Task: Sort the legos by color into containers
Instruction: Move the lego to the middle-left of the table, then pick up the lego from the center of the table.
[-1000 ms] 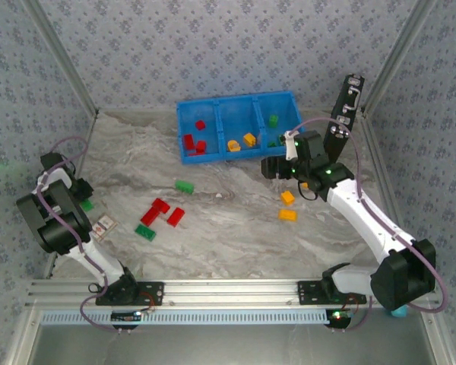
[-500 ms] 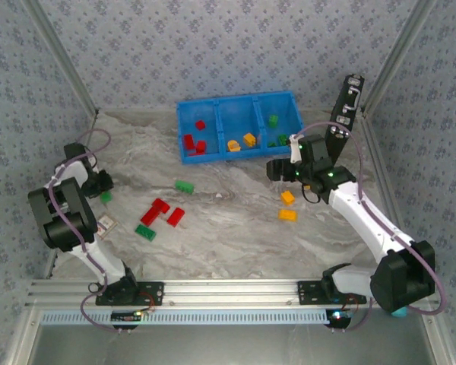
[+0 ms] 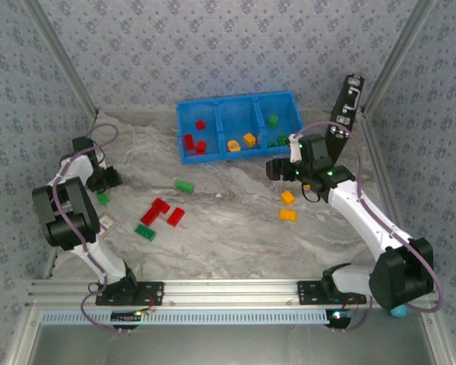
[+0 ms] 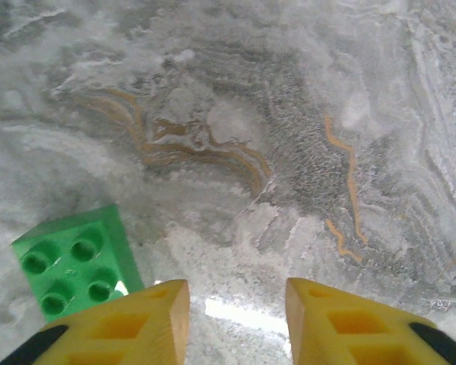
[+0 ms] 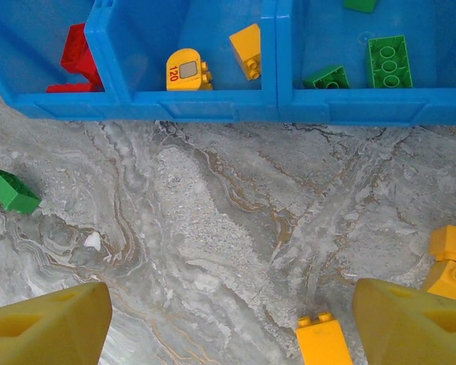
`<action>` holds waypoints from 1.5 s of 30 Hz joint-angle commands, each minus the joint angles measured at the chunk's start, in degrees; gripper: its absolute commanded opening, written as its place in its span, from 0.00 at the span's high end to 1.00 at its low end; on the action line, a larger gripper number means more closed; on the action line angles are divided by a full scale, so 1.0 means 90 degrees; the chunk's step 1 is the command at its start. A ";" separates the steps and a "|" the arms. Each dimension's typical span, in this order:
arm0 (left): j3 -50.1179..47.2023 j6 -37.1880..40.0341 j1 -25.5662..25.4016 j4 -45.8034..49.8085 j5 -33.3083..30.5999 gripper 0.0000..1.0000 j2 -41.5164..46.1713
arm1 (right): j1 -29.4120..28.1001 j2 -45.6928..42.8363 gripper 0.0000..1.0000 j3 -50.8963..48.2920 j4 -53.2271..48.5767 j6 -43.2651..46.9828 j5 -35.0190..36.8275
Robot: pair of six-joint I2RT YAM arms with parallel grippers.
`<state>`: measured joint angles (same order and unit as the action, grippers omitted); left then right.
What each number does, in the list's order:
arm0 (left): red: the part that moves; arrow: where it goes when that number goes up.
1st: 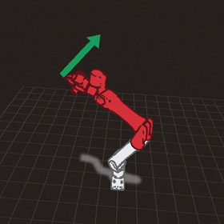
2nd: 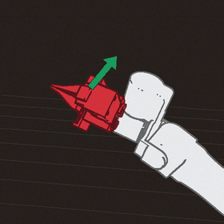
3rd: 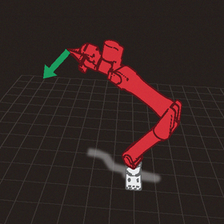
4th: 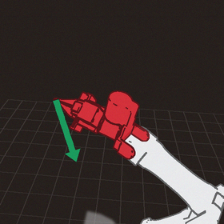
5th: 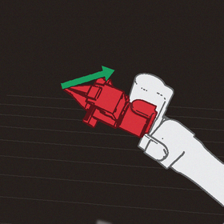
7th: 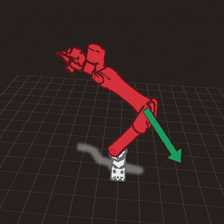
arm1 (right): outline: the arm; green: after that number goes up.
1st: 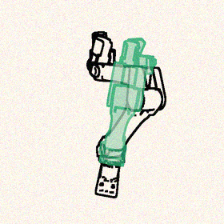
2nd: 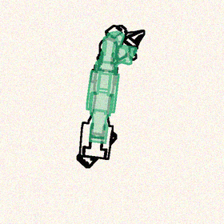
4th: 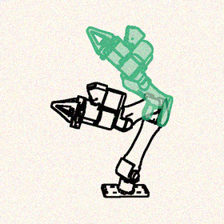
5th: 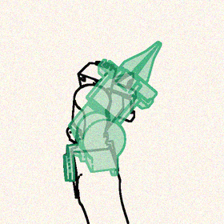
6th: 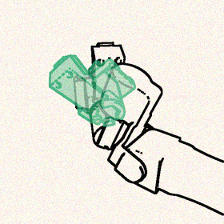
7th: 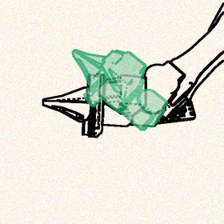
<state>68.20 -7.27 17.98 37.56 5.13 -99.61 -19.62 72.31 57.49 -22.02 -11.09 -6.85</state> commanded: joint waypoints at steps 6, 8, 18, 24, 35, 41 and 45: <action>0.0196 0.0567 0.0204 0.0648 -0.0934 0.38 0.0385 | 0.0027 -0.0042 0.15 -0.0024 0.0063 0.0026 -0.0145; 0.0028 0.0695 0.0239 0.0458 -0.1048 0.36 0.0375 | 0.0023 -0.0037 0.15 0.0011 0.0028 0.0058 -0.0130; 0.0171 0.0730 0.0385 -0.0077 -0.1012 0.32 -0.0408 | 0.0034 -0.0095 0.15 -0.0020 -0.0039 0.0061 -0.0070; 0.0279 0.0667 0.0385 -0.0081 -0.1260 0.31 -0.0764 | 0.0041 -0.0097 0.15 -0.0002 -0.0046 0.0061 -0.0066; 0.0099 0.0563 0.0366 0.0031 -0.0993 0.71 -0.0827 | 0.0030 -0.0085 0.15 0.0070 -0.0060 0.0070 -0.0010; 0.0240 0.0471 0.0160 0.0416 -0.0582 0.78 -0.0485 | 0.0012 -0.0056 0.16 0.0059 -0.0028 0.0135 -0.0174; 0.1200 0.0391 -0.0568 0.0992 0.0296 0.79 -0.0157 | 0.0024 -0.0006 0.15 0.0029 0.0205 0.0234 -0.0562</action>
<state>72.12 -3.07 18.13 41.39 -1.08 -106.06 -19.57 72.31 57.19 -21.93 -10.57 -8.78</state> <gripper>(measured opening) 0.287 0.846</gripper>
